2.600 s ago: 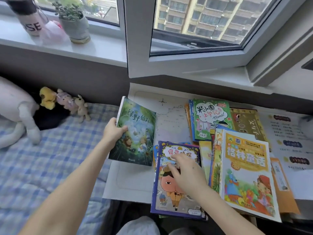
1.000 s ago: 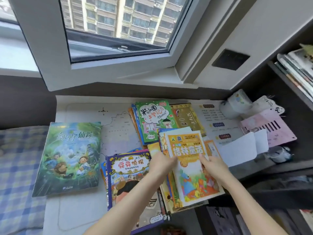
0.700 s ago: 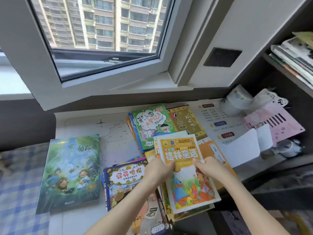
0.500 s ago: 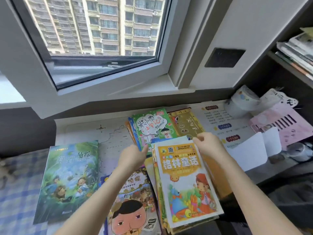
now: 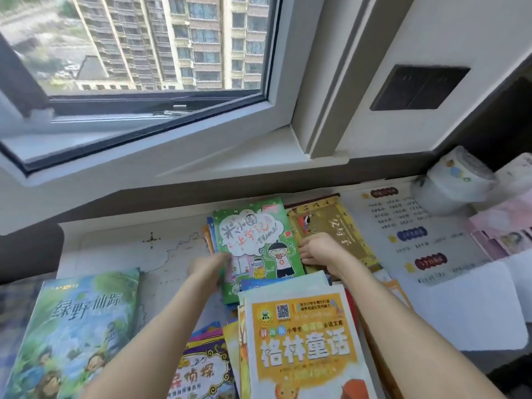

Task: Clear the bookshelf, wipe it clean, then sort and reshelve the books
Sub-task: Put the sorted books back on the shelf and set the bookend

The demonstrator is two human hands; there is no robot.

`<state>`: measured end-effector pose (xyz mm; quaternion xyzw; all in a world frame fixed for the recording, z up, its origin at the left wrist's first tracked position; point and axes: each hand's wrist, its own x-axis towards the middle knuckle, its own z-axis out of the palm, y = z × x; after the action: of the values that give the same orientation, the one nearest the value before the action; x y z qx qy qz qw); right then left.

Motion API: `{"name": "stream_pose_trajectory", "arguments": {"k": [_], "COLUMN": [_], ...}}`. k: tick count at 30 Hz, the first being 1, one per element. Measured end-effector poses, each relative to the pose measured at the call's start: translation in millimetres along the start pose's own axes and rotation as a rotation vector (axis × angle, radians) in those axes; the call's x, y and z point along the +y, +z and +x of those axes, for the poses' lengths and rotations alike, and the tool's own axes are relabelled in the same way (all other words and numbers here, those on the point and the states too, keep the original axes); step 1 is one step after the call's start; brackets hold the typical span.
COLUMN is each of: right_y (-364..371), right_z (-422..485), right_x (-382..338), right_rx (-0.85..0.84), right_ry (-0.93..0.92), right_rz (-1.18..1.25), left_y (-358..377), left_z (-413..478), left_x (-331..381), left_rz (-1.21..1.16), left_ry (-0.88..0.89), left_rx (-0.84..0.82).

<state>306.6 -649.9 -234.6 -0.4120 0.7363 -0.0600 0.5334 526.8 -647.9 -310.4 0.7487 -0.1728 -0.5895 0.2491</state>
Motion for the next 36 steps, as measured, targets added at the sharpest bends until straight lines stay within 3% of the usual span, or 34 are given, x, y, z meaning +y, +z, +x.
{"name": "stream_pose_trajectory", "arguments": {"k": [3, 5, 9, 14, 16, 19, 23, 26, 31, 36], "right_y": [8, 10, 4, 6, 7, 5, -1, 5, 17, 9], "right_z": [11, 15, 11, 9, 7, 4, 1, -2, -8, -8], "right_x": [5, 6, 8, 1, -7, -20, -34, -34, -32, -40], "right_rx": [-0.005, 0.003, -0.074, 0.000, -0.044, -0.160, -0.106, -0.100, -0.235, -0.272], "right_ry": [-0.031, -0.040, -0.086, -0.232, -0.278, -0.330, -0.439, -0.499, -0.500, -0.494], "right_rz": [0.080, 0.052, 0.034, 0.084, 0.078, 0.301, 0.465, 0.395, 0.092, 0.038], "left_y": [5, 6, -6, -38, -51, -61, -64, -62, -64, -70], "left_z": [-6, -10, -24, -51, -59, -68, -64, -53, -43, -38], "left_x": [7, 9, -1, -5, 5, 20, 29, 26, 18, 19], "left_rz": [-0.135, -0.091, -0.070, -0.022, 0.041, 0.100, 0.014, -0.062, -0.018, 0.017], "left_ry": [-0.004, 0.002, 0.022, 0.325, 0.444, 0.550, 0.645, 0.633, 0.619, 0.622], "left_rx": [-0.239, -0.303, -0.304, -0.295, -0.305, -0.343, -0.335, -0.296, -0.259, -0.299]}}
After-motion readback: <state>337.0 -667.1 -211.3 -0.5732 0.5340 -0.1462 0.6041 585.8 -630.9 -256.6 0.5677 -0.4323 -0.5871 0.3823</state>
